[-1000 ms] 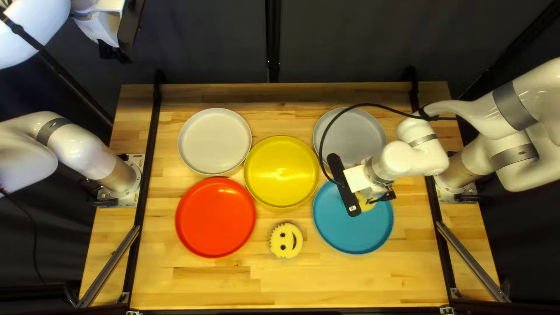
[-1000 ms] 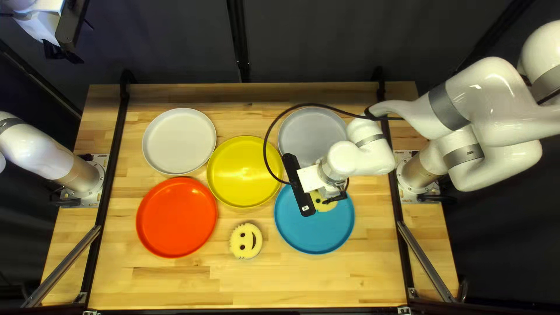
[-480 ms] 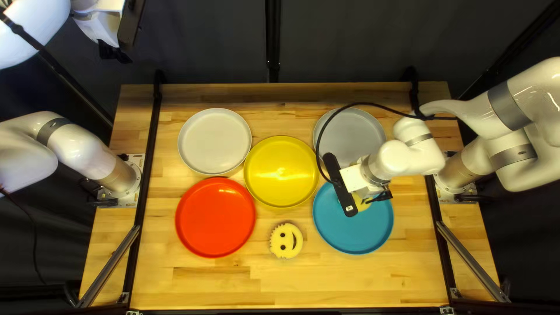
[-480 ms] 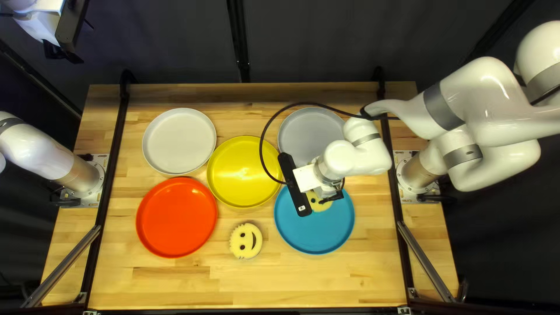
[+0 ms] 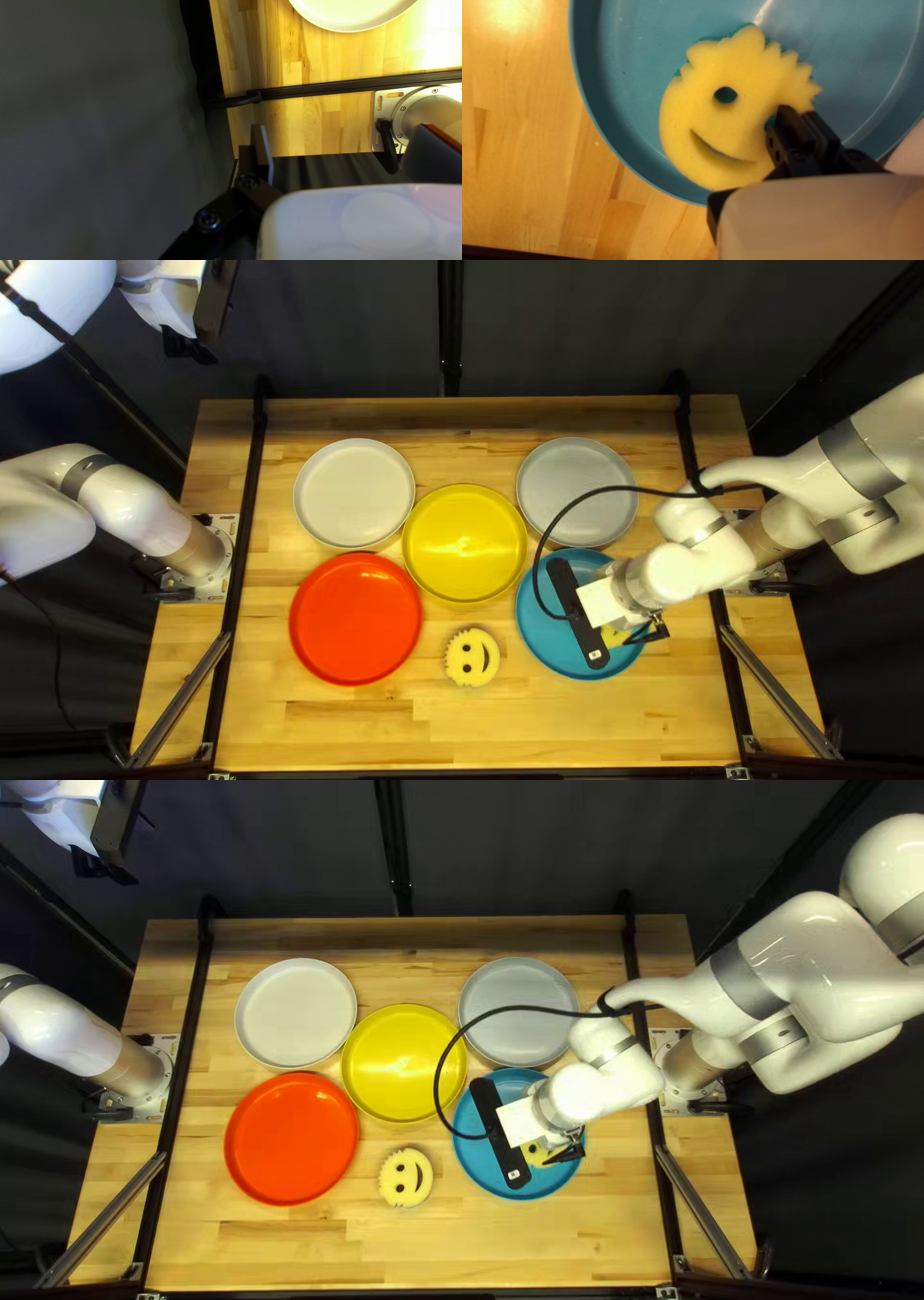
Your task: Pick up sponge and scrub the plate
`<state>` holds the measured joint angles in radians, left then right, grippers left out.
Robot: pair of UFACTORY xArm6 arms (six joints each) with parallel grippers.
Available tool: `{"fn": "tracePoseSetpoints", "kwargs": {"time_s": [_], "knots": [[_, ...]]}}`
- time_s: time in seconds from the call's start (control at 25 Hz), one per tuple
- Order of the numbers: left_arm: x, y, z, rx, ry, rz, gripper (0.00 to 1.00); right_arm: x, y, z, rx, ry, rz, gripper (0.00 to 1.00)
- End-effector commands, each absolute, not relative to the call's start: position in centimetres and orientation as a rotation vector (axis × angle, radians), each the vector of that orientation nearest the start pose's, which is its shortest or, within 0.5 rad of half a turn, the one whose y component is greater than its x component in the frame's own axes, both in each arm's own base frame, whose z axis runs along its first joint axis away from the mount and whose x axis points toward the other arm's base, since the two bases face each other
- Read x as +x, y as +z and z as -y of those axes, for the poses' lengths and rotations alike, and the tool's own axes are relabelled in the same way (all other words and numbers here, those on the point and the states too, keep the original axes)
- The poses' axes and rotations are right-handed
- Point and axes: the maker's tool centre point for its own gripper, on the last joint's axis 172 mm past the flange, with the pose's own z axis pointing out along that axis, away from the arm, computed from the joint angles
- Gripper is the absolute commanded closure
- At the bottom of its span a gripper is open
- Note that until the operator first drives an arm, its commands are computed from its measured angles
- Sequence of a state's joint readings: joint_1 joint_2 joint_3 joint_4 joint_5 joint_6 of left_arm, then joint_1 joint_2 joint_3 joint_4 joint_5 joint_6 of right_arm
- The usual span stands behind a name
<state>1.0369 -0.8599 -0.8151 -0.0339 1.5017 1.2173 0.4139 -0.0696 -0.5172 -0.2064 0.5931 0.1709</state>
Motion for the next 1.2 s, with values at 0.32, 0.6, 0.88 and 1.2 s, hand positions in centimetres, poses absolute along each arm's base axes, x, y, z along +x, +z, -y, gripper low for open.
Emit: {"fn": "tracePoseSetpoints", "kwargs": {"time_s": [0.32, 0.6, 0.88, 1.2], "knots": [[14.7, 35.4, -23.1, -2.983, -0.158, -0.271, 0.00, 38.0, 4.8, -7.4, -3.172, -0.071, 0.682, 1.00], [14.7, 35.4, -23.1, -2.983, -0.158, -0.271, 0.00, 38.6, 5.2, -6.8, -3.106, -0.036, 0.604, 1.00], [14.7, 35.4, -23.1, -2.983, -0.158, -0.271, 0.00, 39.7, 8.7, -8.5, -3.070, -0.024, 0.504, 1.00], [14.7, 35.4, -23.1, -2.983, -0.158, -0.271, 0.00, 44.7, 10.5, -3.9, -3.081, -0.044, 0.418, 1.00]]}}
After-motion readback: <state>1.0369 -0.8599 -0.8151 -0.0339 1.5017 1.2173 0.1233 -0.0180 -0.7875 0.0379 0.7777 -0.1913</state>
